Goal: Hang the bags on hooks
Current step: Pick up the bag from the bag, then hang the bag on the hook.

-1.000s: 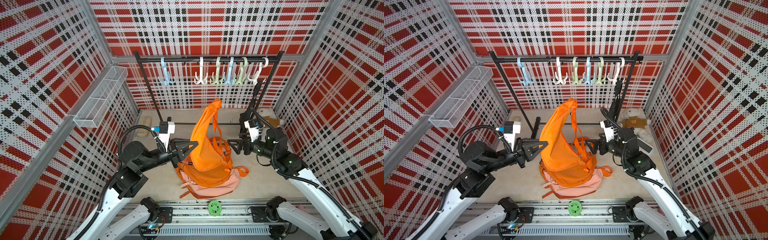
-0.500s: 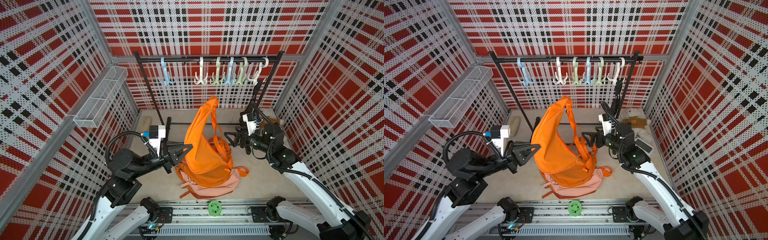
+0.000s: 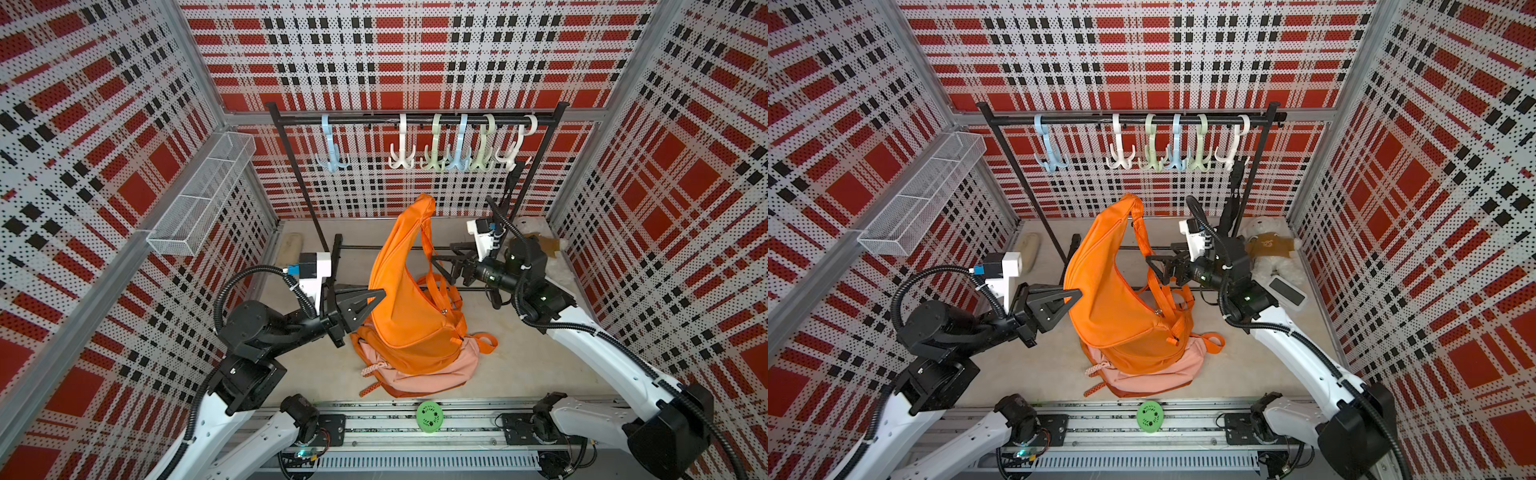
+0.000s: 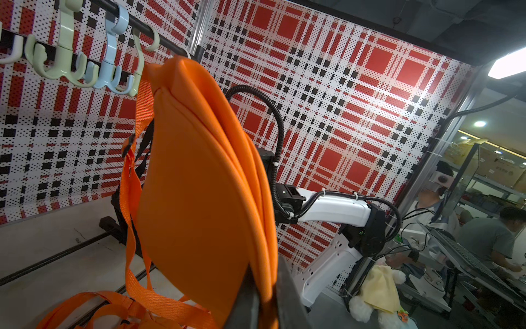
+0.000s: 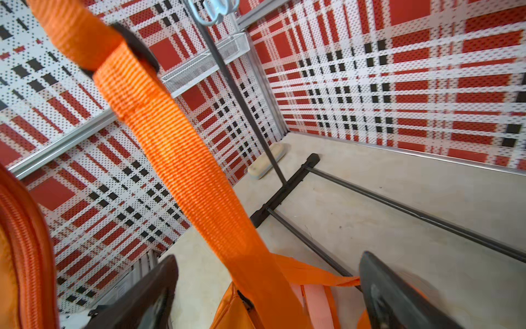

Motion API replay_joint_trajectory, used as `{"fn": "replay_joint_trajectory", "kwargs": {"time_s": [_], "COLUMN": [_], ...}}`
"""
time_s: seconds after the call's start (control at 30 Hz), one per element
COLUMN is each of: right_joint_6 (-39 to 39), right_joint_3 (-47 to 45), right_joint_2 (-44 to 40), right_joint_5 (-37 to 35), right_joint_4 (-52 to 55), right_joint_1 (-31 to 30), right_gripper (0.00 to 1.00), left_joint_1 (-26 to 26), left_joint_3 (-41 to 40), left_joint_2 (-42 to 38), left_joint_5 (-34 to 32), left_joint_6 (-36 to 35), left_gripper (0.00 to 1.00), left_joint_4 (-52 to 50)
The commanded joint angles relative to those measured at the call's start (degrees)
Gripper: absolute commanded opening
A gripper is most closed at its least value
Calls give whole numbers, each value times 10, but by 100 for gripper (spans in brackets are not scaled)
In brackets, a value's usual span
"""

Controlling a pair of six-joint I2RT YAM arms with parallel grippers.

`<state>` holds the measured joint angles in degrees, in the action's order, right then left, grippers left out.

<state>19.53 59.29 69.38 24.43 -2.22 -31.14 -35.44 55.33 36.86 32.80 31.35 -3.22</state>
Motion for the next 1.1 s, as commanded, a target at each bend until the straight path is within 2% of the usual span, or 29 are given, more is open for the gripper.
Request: {"fn": "replay_joint_trajectory", "kwargs": {"time_s": [0.0, 0.23, 0.3, 0.33, 0.43, 0.47, 0.57, 0.7, 0.73, 0.93, 1.07], "right_joint_6": [-15, -19, -13, -11, -13, -14, -27, -43, -48, -69, -72], "right_joint_3": [30, 25, 17, 9, -11, -13, -17, -26, -28, -5, 42], "right_joint_2": [27, 70, 69, 66, 52, 47, 32, 5, -3, -54, -53], "right_joint_5": [-27, -117, -143, -151, -155, -158, -160, -177, -183, -160, -121], "right_joint_4": [-48, -61, -73, -86, -120, -120, -108, -85, -79, -9, 40], "right_joint_1": [-18, -39, -40, -39, -40, -40, -40, -40, -39, 4, 61], "right_gripper": [100, 99, 92, 87, 54, 47, 32, 4, 0, 0, 0], "left_joint_1": [2, 3, 3, 3, 3, 3, 3, 4, 4, -2, -60], "left_joint_3": [-3, -9, -12, -13, -18, -19, -25, -34, -36, -33, -26], "left_joint_2": [-7, -26, -29, -30, -32, -34, -42, -46, -45, -26, 9], "left_joint_5": [3, -6, -10, -12, -15, -17, -28, -41, -43, -44, -89], "left_joint_6": [9, 17, 17, 17, 15, 13, 9, 6, 6, -6, -41], "left_gripper": [0, 0, 0, 0, 0, 0, 0, 0, 0, 0, 0], "left_joint_4": [31, 30, 30, 31, 27, 24, 19, 16, 16, 20, 41]}}
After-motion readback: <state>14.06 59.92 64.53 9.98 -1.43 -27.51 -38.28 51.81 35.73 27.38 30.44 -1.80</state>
